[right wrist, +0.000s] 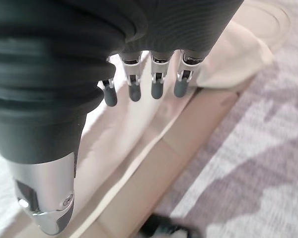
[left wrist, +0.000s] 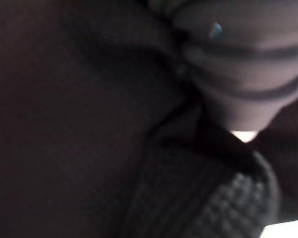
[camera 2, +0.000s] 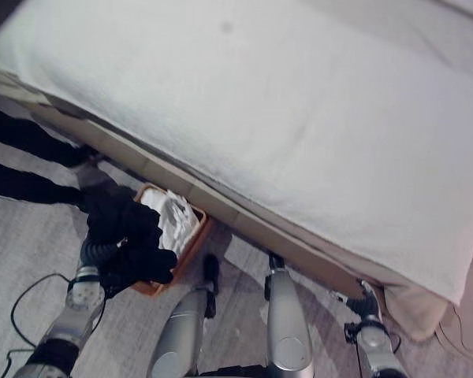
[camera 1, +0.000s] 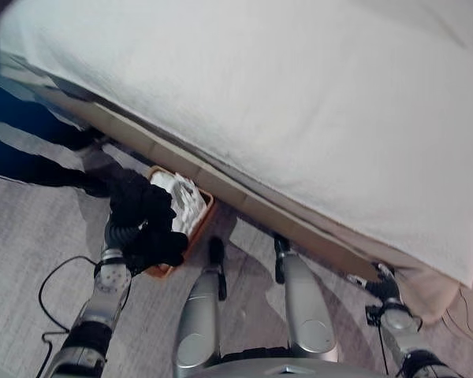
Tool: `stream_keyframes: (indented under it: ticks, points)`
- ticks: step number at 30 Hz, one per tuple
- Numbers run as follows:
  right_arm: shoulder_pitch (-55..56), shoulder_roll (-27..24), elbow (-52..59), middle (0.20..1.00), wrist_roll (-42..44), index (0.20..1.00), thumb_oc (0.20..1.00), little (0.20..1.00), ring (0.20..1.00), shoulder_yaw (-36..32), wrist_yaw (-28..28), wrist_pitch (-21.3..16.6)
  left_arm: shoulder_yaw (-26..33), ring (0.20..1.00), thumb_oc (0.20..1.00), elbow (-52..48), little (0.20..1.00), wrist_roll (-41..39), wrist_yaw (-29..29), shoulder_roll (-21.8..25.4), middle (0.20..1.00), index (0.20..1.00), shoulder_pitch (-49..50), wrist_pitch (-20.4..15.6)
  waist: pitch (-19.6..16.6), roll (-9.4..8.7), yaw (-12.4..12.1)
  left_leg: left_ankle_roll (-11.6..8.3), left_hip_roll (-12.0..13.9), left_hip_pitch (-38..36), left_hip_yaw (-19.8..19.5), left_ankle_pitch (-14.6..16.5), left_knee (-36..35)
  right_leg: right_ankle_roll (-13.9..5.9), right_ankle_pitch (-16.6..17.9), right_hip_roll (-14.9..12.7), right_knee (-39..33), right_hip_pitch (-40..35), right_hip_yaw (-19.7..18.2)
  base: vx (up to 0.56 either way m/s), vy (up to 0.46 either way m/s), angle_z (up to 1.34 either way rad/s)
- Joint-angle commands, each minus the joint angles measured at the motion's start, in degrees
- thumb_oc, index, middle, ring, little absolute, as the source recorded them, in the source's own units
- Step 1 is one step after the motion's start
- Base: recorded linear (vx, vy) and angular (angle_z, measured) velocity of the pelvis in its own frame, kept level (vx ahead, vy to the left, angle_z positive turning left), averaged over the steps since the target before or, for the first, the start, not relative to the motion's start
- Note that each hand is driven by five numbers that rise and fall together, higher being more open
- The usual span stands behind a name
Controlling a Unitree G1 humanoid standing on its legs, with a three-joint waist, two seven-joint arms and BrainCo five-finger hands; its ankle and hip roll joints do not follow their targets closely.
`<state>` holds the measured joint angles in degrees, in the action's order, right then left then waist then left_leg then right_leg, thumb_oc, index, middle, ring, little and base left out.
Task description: Pick up clothes into the bucket
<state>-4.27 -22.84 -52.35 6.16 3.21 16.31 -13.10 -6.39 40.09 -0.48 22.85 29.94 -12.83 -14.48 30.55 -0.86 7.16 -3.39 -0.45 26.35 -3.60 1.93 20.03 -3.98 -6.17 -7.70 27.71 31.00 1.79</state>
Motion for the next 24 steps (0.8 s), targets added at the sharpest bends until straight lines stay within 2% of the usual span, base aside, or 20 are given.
stream_keyframes:
  ticks: [1, 7, 9, 10, 16, 24]
  points:
    - [2.6, -2.3, 2.5, 1.000, 0.2, 1.000, 1.000, 1.000, 1.000, 1.8, 3.5, -3.1, 1.6, 0.200, 0.200, -1.6, 0.200, 2.9, 5.2, 5.6, 0.200, 0.200, -2.0, -1.3, -1.2, -1.38, 1.3, 2.05, -1.0, 3.0, -0.1, 2.3, 6.9, -0.96, 0.5, -0.6, -0.4, -2.7, -0.8, -0.11, -0.022, -0.04]
    - [0.4, -4.2, 4.2, 1.000, 2.4, 1.000, 1.000, 1.000, 1.000, 2.7, 5.5, -4.3, -2.2, 0.200, 0.200, 2.9, 0.200, 6.8, 7.2, 12.4, 0.200, 0.200, -8.9, 1.1, -0.8, -1.57, 2.0, 1.96, -1.2, 15.1, -0.6, 2.9, 13.7, -0.47, -0.7, -0.7, 6.5, 8.8, -1.3, -0.08, -0.004, 0.05]
    - [0.2, -4.6, 4.3, 1.000, 2.4, 1.000, 1.000, 1.000, 1.000, 3.0, 5.7, -4.4, -2.7, 0.200, 0.200, 3.3, 0.200, 7.2, 7.5, 13.2, 0.200, 0.200, -9.8, 1.5, -0.8, -1.63, 2.1, 1.97, -1.3, 17.3, -0.7, 3.2, 15.1, -0.41, -0.8, -0.7, 7.7, 10.7, -1.4, -0.03, 0.004, 0.01]
    - [0.1, -5.0, 4.8, 1.000, 2.7, 1.000, 1.000, 1.000, 1.000, 3.7, 5.9, -4.7, -3.8, 0.200, 0.200, 6.4, 0.200, 7.8, 7.6, 14.7, 0.200, 0.200, -11.3, 1.9, -0.8, -1.92, 2.3, 1.85, -1.0, 18.9, -0.8, 5.7, 17.6, -0.63, -3.1, -0.7, 10.3, 12.6, -1.8, 0.00, 0.000, 0.00]
    - [-1.4, -5.0, 5.9, 1.000, 5.2, 1.000, 1.000, 1.000, 1.000, 4.4, 7.5, -5.8, -6.6, 0.200, 0.200, 11.3, 0.200, 9.1, 8.5, 17.5, 0.200, 0.200, -15.7, 4.1, -0.8, -2.63, 2.7, 2.09, -0.7, 27.2, -0.9, 6.9, 23.0, -0.55, -4.1, -0.3, 14.9, 20.5, -1.8, 0.00, 0.002, -0.02]
    - [-2.8, -4.9, 7.7, 1.000, 7.1, 1.000, 1.000, 1.000, 1.000, 5.0, 8.4, -6.5, -6.2, 0.200, 0.200, 9.9, 0.200, 8.6, 9.5, 18.2, 0.200, 0.200, -16.2, 5.2, -0.8, -3.07, 2.4, 2.36, -0.5, 32.6, -1.2, 8.0, 26.5, -0.71, -4.9, -0.1, 17.8, 25.7, -1.4, 0.00, 0.001, -0.01]
